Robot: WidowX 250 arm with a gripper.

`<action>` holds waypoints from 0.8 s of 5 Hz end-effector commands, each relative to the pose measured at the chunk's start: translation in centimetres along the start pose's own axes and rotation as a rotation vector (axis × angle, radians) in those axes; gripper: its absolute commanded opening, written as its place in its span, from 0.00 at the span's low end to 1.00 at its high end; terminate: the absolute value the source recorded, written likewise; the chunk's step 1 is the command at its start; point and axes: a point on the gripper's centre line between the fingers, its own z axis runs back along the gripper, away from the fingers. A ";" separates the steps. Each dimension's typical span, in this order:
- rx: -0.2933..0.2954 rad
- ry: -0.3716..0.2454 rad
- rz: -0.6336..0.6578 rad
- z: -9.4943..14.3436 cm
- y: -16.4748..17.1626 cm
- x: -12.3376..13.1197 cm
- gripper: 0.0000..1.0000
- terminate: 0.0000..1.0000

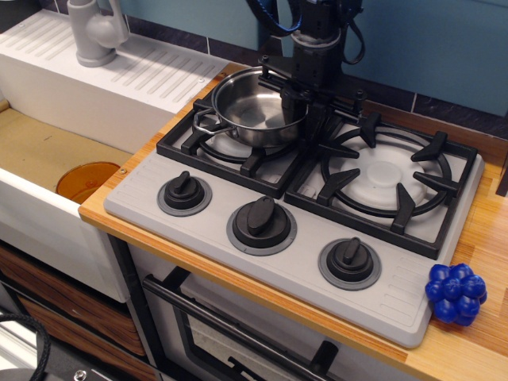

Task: Put pot or pan on stove and put blueberry in pot or pan

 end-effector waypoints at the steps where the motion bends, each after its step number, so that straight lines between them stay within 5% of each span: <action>1: 0.036 0.013 0.016 4.6 -3.0 0.5 0.00 0.00; 4: 0.100 0.075 0.059 10.4 -9.9 -0.1 0.00 0.00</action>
